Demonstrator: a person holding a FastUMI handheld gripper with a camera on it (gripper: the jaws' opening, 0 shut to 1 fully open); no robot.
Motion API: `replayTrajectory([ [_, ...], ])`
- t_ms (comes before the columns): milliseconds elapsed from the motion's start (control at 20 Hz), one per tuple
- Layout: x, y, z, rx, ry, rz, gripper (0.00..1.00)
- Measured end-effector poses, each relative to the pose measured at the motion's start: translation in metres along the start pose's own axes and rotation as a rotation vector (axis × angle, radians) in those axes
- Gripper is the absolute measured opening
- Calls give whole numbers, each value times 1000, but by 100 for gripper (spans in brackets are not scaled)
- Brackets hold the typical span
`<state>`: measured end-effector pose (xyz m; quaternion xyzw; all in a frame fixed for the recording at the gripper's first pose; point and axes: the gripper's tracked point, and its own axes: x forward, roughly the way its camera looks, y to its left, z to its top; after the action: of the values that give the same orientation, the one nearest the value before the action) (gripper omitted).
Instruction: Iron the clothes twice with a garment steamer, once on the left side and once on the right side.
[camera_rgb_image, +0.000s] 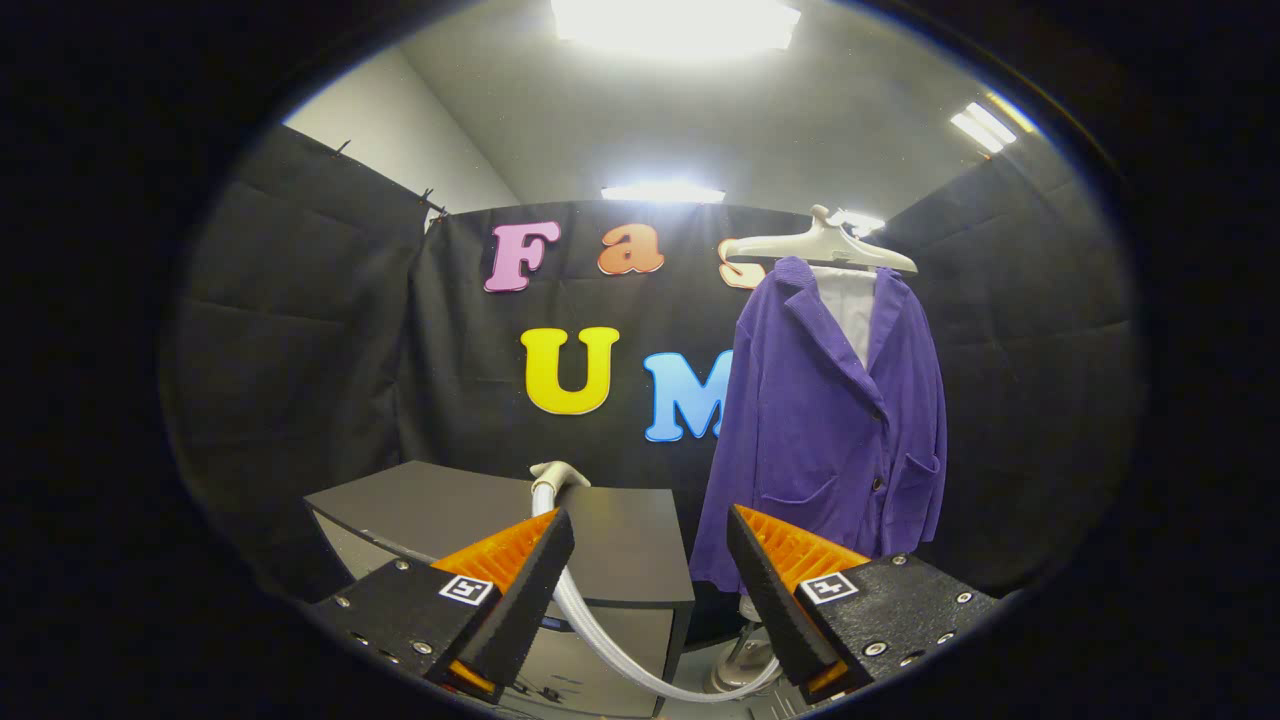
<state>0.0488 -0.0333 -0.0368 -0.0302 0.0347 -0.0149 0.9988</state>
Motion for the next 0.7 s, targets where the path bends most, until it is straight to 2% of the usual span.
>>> replayTrajectory([
  [100, -2, 4, 17, 17, 7, 27, 95],
  [250, -5, 34, 28, 63, 52, 170, 95],
  [500, 17, 57, 43, 133, 124, 241, 95],
  [600, 43, 70, 46, 174, 158, 260, 95],
  [700, 77, 77, 43, 182, 206, 239, 95],
])
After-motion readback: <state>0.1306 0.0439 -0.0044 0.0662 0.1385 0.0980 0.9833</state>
